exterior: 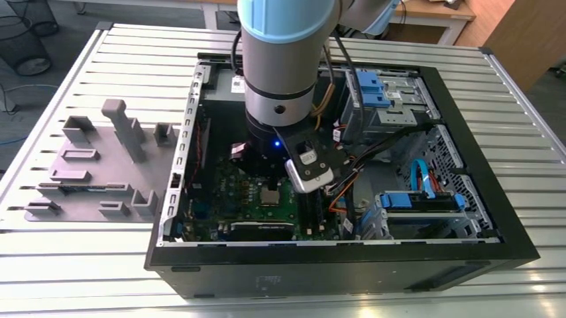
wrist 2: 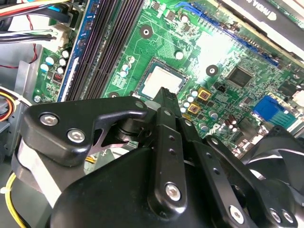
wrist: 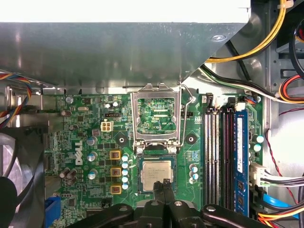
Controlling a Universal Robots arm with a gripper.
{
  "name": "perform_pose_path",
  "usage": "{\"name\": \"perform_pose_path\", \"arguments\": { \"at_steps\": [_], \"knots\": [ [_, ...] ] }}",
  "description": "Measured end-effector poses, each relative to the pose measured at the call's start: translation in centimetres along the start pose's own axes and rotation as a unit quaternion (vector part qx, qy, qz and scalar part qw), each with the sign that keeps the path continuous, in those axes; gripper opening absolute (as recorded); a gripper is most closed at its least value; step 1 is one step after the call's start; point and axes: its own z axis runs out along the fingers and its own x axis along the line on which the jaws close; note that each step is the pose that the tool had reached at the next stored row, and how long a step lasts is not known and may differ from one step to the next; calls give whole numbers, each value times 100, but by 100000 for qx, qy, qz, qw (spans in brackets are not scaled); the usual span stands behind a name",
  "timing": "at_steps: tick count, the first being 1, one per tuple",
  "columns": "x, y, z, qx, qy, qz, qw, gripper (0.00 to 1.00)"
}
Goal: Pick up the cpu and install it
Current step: 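Close the cpu cover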
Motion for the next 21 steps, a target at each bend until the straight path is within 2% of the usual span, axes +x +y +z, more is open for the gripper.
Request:
{"name": "perform_pose_path", "arguments": {
  "at_steps": [3, 8, 15, 21],
  "knots": [
    [-1, 1, -28, -24, -13, 3, 100000, 10],
    [-1, 1, -31, -33, -51, -1, 100000, 10],
    [-1, 1, -29, -49, -621, -1, 99998, 10],
    [-1, 1, -29, -49, -668, -1, 99998, 10]
  ]
}}
